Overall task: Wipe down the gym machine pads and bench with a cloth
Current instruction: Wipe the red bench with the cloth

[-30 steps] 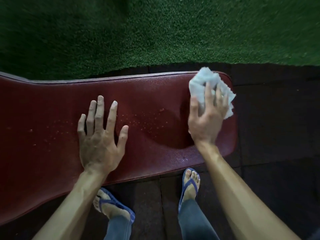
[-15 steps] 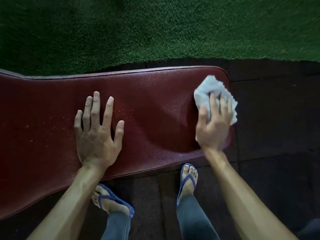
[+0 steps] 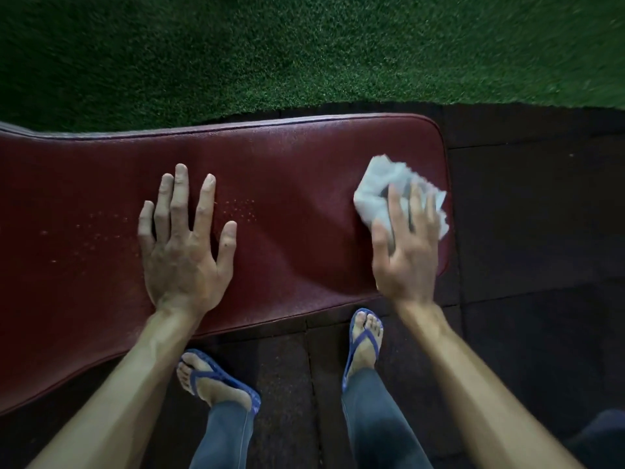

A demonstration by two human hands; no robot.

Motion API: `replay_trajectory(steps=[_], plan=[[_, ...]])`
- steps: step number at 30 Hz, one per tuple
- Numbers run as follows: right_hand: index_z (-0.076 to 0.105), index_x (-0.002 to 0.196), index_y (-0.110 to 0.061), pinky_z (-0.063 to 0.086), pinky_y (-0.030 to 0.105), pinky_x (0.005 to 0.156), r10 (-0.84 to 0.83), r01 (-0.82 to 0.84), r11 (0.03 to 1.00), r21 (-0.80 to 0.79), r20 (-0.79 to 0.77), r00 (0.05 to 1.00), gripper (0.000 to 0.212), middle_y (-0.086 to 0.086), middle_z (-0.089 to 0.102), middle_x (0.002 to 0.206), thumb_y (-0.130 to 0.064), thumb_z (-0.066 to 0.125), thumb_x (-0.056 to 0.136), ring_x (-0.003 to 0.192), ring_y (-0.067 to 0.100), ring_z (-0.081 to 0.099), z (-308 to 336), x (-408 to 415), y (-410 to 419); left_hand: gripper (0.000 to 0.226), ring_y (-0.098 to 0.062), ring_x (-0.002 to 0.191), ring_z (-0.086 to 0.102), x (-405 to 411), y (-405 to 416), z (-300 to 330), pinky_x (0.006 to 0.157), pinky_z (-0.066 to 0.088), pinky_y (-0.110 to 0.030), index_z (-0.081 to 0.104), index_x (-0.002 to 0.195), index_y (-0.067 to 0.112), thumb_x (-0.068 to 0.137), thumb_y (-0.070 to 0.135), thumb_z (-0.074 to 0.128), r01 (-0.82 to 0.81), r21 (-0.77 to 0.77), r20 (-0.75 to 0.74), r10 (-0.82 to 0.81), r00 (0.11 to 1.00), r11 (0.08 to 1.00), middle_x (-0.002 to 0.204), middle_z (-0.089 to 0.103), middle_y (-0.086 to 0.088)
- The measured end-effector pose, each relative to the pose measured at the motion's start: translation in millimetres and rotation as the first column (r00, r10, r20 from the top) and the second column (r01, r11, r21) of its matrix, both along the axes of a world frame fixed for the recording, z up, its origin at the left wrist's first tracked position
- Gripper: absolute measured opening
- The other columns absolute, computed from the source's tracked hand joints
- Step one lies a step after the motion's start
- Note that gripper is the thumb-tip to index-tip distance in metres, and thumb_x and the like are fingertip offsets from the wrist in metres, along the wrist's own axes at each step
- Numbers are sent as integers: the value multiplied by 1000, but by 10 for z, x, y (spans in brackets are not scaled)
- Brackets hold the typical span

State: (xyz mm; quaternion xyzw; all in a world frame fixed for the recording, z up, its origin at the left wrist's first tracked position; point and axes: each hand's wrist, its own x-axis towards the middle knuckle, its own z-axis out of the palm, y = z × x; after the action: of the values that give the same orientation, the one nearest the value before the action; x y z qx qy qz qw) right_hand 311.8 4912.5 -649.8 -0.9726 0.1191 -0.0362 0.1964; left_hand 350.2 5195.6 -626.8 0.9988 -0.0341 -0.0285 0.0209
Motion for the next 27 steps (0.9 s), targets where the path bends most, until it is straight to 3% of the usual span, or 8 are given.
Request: replay_trajectory(steps=[4,7,9,11,15,19,24,27], plan=[[40,152,-17,18,52,123,-200,198,979,52,37,979,55,18,32,160,-42,39,103,151,37,21,12,699,485,61,-24,154,12,-2,12,-12,123,13,-48,18,157,25,101,48,28,-3,1,-4,3,1000,1000,166,9,-6],[42,151,-19,22,53,121,56,-59,996,70,45,997,53,16,34,160,-42,38,104,151,38,21,105,505,892,61,-24,154,12,-11,0,2,123,13,-47,18,157,25,101,48,29,-6,7,0,6,1000,1000,166,9,-6],[40,152,-23,26,53,120,288,-288,956,56,15,958,52,13,32,161,-44,38,105,152,36,20,163,130,847,61,-24,154,12,-7,-6,5,124,13,-46,18,157,25,101,48,30,-4,2,0,4,1000,1000,166,10,-6],[38,152,-27,27,52,120,393,-393,919,16,-21,919,51,11,32,161,-46,37,105,152,34,22,143,-227,564,61,-24,154,12,-1,0,4,124,13,-47,19,157,25,101,48,29,-7,-2,-5,7,1000,1000,166,10,-6],[34,154,-24,19,56,121,181,-186,981,-51,-91,979,56,12,28,163,-49,24,105,152,35,21,55,-196,-20,61,-24,154,12,-11,16,-16,124,12,-46,20,156,25,101,49,28,-11,-1,-2,11,1000,1000,166,11,-7],[36,154,-15,12,51,125,-60,61,998,29,-24,998,62,20,26,162,-49,22,104,152,43,15,19,594,235,61,-25,154,13,-3,0,-33,123,12,-46,21,156,24,101,49,30,-3,-3,9,3,1000,1000,166,12,-7],[44,150,-19,20,55,121,134,-137,985,100,33,990,54,15,31,161,-43,34,103,152,40,17,131,535,1044,60,-25,153,15,-8,13,-31,123,13,-46,22,156,24,101,47,30,3,14,18,-3,1000,1000,166,13,-7],[39,153,-23,16,54,123,167,-168,949,269,27,986,53,9,24,165,-42,35,103,155,32,6,213,325,1169,57,-24,153,16,12,24,-32,123,15,-45,24,156,24,103,45,28,18,32,22,-18,1000,999,165,15,-7]])
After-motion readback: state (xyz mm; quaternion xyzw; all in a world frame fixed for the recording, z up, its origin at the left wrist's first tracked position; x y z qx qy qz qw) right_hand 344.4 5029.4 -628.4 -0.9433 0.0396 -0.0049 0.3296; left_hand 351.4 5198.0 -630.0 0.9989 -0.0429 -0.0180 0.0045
